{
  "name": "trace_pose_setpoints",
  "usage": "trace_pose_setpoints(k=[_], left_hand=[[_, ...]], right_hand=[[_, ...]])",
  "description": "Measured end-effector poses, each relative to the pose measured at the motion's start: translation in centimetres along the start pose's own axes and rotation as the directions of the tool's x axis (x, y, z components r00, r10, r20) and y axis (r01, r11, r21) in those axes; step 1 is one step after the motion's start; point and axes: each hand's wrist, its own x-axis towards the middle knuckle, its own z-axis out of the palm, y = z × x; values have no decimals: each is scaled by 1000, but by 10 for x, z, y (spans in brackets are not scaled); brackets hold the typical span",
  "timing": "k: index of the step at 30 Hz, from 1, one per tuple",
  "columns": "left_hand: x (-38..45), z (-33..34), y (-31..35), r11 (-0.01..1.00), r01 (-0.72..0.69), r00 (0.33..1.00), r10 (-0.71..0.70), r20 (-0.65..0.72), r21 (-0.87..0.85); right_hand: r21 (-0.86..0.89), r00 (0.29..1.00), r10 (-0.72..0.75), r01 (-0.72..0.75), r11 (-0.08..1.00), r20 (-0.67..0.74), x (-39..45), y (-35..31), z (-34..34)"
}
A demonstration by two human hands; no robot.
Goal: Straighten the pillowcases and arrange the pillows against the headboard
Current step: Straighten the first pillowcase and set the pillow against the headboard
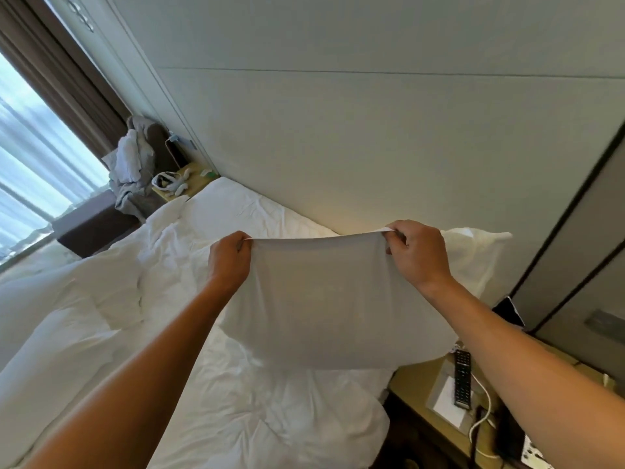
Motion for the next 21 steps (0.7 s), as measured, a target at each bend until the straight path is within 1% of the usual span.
trace_pose_setpoints(k=[5,10,15,21], left_hand=[[22,34,32,999,-38,998,38,47,-2],[47,59,50,998,-53,993,56,101,-31],[80,77,53,996,-70,988,76,134,-47],[130,90,44,994,-104,979,108,175,-29]], right_hand=[[-11,998,47,-48,999,-45,9,29,-22],[-27,994,82,-84,996,-68,20,50,-31],[-47,989,126,-130,990,-74,38,61,-23],[-67,983,166,-171,983,-75,66,60,2]])
